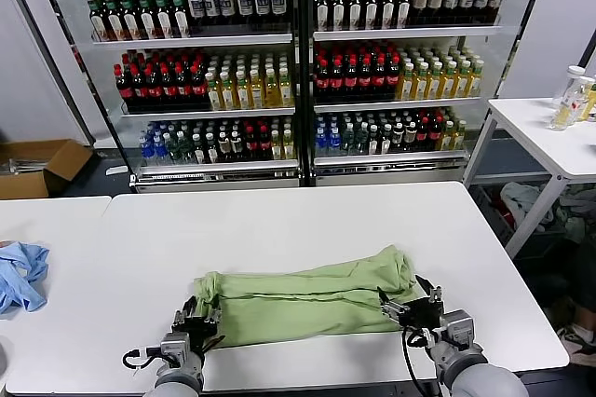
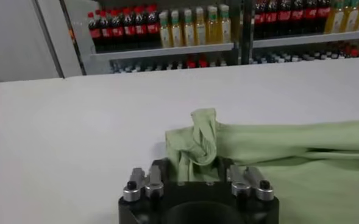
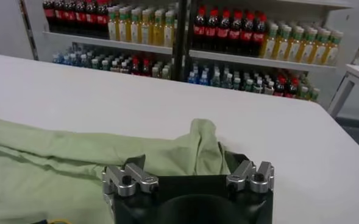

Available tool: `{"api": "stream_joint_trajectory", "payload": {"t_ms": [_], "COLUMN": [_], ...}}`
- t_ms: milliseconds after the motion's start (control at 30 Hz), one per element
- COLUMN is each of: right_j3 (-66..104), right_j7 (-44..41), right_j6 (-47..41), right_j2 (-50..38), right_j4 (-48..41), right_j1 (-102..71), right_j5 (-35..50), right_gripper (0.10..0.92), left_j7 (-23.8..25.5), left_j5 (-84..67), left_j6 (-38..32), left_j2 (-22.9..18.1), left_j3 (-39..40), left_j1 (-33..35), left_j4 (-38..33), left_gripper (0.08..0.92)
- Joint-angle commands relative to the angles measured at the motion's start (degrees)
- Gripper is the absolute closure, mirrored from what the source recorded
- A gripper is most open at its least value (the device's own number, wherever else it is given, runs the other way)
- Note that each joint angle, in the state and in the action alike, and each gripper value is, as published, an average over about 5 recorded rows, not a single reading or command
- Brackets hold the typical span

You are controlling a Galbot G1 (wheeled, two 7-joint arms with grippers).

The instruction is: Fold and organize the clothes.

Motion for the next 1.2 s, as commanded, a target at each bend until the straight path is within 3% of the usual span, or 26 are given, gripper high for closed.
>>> {"api": "stream_joint_trajectory", "payload": {"t_ms": [33, 467, 700, 967, 1100, 1200], "right_j3": [0.3, 1.6, 2.2, 2.4, 2.4, 2.2], "right_j7": [0.1, 0.7, 0.9, 1.0, 1.0, 1.1], "right_j6": [0.0, -0.2, -0.1, 0.0, 0.1, 0.1], "right_j2": [0.2, -0.3, -0.7, -1.2, -1.1, -1.0], "right_j4": [0.3, 1.1, 1.1, 0.9, 0.9, 0.8], "right_j1": [-0.3, -0.8, -0.5, -0.1, 0.0, -0.2], "right_j5": [0.0, 1.3, 2.0, 2.6, 2.6, 2.5], "right_gripper": [0.203, 0.203, 0.202, 0.203, 0.203, 0.203], "left_j7": [0.4, 1.8, 2.6, 2.9, 2.4, 2.1], "left_j5": [-5.7, -24.9, -27.7, -36.8, -45.9, -53.4], "left_j6": [0.4, 0.1, 0.0, 0.6, 2.1, 3.3], "left_j2": [-0.2, 3.4, 10.3, 20.4, 22.1, 20.9], "left_j3": [-0.5, -7.4, -15.6, -30.3, -34.4, -33.6], "left_j1": [-0.5, -1.4, -1.2, -1.0, -0.3, 0.6], "left_j4": [0.9, -0.8, -2.3, -2.4, -6.4, -12.6], "left_gripper": [0.537, 0.884, 0.903, 0.903, 0.903, 0.903]}}
